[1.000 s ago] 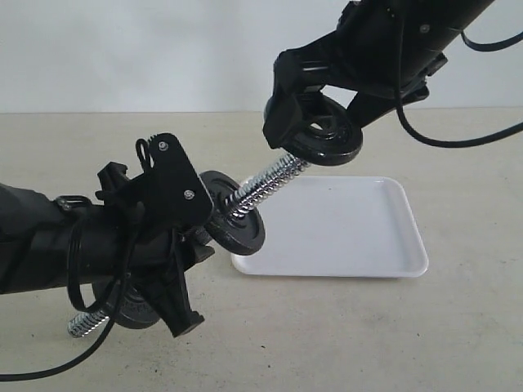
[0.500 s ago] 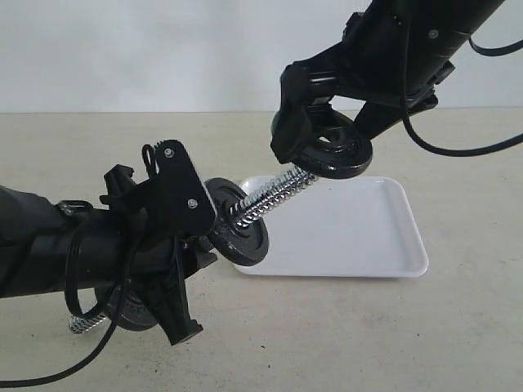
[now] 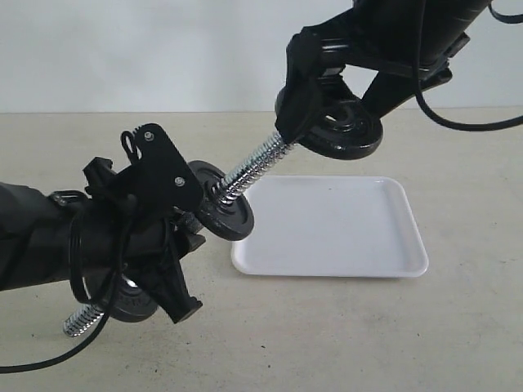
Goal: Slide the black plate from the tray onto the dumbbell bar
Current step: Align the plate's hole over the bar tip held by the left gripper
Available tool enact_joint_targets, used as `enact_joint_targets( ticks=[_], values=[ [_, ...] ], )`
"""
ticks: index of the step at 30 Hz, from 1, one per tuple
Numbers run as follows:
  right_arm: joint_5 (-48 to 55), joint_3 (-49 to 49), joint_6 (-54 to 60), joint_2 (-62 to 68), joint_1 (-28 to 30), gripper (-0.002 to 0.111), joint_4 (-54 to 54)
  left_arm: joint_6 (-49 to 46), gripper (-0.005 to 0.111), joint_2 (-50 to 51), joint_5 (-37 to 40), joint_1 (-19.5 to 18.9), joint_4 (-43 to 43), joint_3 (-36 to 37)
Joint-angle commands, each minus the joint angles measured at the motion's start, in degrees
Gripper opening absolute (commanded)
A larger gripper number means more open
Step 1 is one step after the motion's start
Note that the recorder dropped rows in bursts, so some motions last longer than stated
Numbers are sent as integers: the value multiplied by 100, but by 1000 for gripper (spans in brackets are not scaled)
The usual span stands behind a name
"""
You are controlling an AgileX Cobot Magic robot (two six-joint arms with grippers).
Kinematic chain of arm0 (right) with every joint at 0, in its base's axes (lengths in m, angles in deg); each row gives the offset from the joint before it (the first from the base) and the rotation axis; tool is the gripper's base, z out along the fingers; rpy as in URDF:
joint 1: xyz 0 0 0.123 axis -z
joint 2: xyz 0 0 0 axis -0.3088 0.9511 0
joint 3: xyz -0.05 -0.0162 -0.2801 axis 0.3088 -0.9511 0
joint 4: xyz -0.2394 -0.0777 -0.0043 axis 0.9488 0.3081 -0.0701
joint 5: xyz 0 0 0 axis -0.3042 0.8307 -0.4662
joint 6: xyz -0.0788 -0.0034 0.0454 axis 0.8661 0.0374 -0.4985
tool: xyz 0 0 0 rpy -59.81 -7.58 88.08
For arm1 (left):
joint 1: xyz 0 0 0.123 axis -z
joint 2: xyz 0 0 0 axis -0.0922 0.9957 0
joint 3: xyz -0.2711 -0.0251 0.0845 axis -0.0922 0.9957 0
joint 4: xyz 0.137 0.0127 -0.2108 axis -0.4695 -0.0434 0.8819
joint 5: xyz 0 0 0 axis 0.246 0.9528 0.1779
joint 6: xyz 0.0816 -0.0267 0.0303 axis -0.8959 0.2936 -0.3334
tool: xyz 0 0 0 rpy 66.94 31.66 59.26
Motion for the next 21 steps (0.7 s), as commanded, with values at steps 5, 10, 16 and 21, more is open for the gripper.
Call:
enact_joint_targets(
  ticks=[5,10,16,21],
  values=[
    [-404,96,9,-118,12,0,-150,37,4,-326,-190,-2,-202,-266],
    [-458,96,-21,-56,12,0,-203,37,4,-326,-152,-2,-191,-266],
    [-659,96,-56,211,12,0,-216,37,4,-326,-154,-2,-130,-266],
    [-711,96,-36,219,12,0,-173,37,4,-326,-128,-2,-140,-266]
  ],
)
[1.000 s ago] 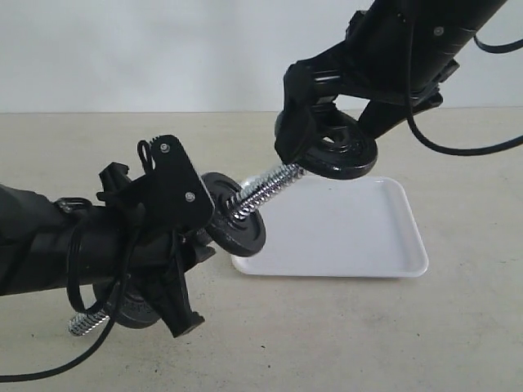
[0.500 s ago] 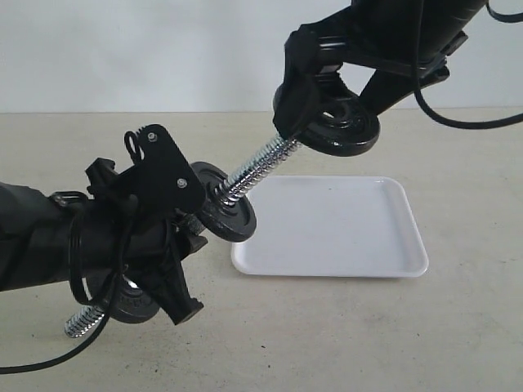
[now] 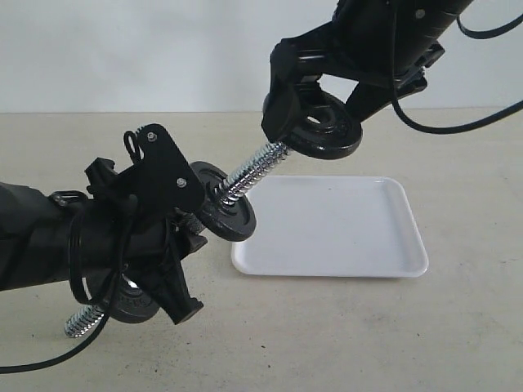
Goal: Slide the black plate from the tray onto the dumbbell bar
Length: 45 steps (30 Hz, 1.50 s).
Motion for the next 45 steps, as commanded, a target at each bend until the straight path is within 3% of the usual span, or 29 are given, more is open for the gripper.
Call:
enact_joint_targets(
  ticks=[1,45],
  values=[
    [-317,96,13,-89,12,0,-84,37,4,-326,-176,-2,-150,-266],
    [-727,-88,1,436,12,0,-333,12,4,-326,-138,-2,-149,-266]
  ],
)
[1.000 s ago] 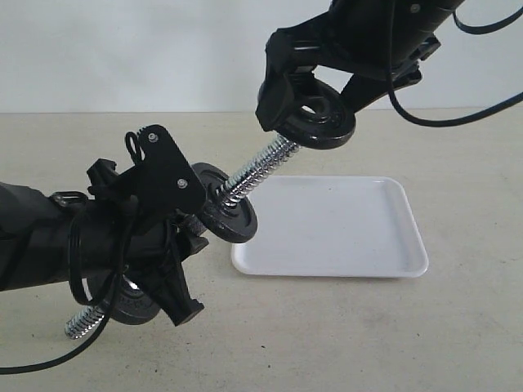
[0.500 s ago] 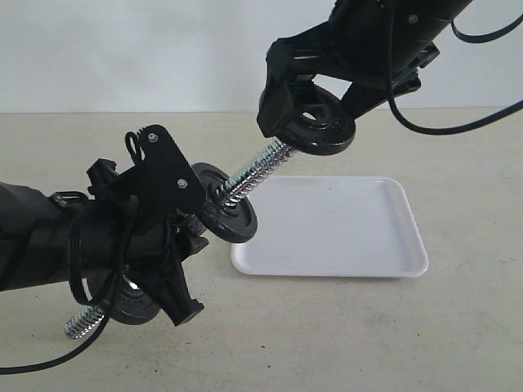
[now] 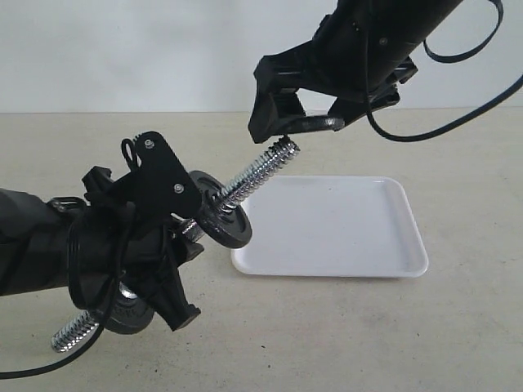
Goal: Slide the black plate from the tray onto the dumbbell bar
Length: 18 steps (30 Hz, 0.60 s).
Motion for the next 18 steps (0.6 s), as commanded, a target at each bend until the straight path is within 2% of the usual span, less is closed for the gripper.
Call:
enact_joint_targets(
  ticks=[1,18],
  values=[
    [70,35,-13,-24,-7,0,-158,22,4,-326,-178,10,-281,-314],
    [94,35,-38,-48,-7,0,-145,32,4,-326,-179,10,-257,-314]
  ],
)
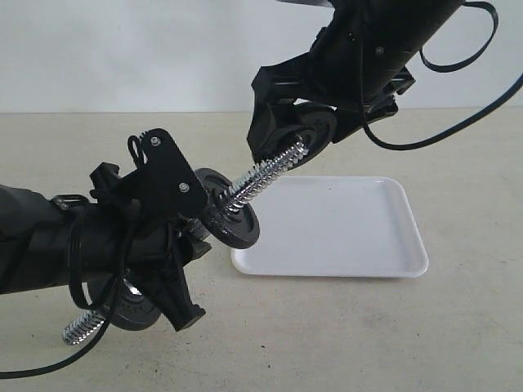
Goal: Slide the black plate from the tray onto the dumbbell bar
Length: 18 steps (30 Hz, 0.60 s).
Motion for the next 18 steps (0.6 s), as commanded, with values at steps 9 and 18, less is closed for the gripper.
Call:
enact_joint_targets(
  ticks=[9,18],
  values=[
    [-155,57,0,-335,4,0,-49,115,4,-326,-285,-1,-174,-280],
    [41,57,1,-369,4,0,-216,297,4,-326,-372,-1,-174,-280]
  ],
)
